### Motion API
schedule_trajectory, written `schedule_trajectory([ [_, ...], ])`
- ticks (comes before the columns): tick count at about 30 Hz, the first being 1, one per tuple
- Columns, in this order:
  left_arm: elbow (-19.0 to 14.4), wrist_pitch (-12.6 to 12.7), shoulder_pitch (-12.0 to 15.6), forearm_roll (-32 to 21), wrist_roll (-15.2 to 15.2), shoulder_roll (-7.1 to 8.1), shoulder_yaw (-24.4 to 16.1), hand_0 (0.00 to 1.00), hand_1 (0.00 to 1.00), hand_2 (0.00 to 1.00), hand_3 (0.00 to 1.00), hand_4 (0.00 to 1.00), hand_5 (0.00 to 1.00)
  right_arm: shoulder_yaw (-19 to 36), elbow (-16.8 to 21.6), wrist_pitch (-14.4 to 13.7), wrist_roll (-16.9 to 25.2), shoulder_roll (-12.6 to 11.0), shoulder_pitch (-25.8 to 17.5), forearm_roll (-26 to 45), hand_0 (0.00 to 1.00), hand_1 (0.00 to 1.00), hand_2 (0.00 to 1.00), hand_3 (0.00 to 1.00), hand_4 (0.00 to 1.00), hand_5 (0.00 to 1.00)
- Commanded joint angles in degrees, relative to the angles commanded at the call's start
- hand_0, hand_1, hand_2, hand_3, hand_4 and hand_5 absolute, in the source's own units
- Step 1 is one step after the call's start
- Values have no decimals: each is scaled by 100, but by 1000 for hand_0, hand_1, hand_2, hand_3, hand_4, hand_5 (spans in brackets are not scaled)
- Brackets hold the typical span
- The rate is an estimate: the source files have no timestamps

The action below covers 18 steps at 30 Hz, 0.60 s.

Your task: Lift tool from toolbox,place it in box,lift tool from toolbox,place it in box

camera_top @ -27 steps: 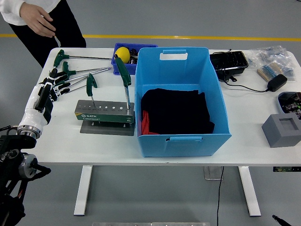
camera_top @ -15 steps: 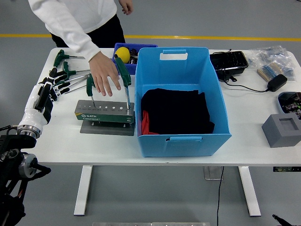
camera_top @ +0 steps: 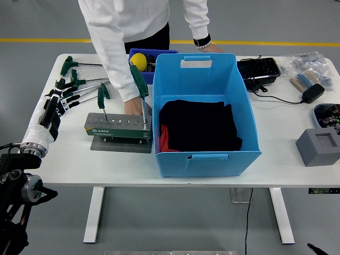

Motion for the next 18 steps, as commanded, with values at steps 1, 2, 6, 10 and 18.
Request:
schedule_trajectory([
  [1, -2, 2, 1, 0, -1, 0, 2, 712, 741, 799, 751, 909, 840, 8, 0, 0, -3, 2, -5, -11, 620, 602, 671, 566, 826, 685],
  [2, -5, 6, 0, 1, -4, -1, 1, 712, 741, 799, 751, 909, 840, 16, 0, 1, -6, 3, -8, -25, 620, 602, 671, 566, 826, 685],
  [6, -21, 22, -3, 19, -11, 8, 19, 712, 741, 801, 752, 909, 840, 27, 0, 1, -12, 9, -21, -47, 620, 602, 672, 565, 826, 685],
  [10, -66, 132, 1, 220, -65, 22, 35, 712, 741, 801, 752, 909, 840, 30, 0, -1, -12, 13, -31, -46, 620, 602, 672, 565, 826, 685],
  [18, -454, 473, -373, 1981, -239, 357, 216, 819, 860, 902, 811, 986, 732, 5, 1, -1, -4, 9, -27, 3, 621, 603, 672, 565, 825, 685],
])
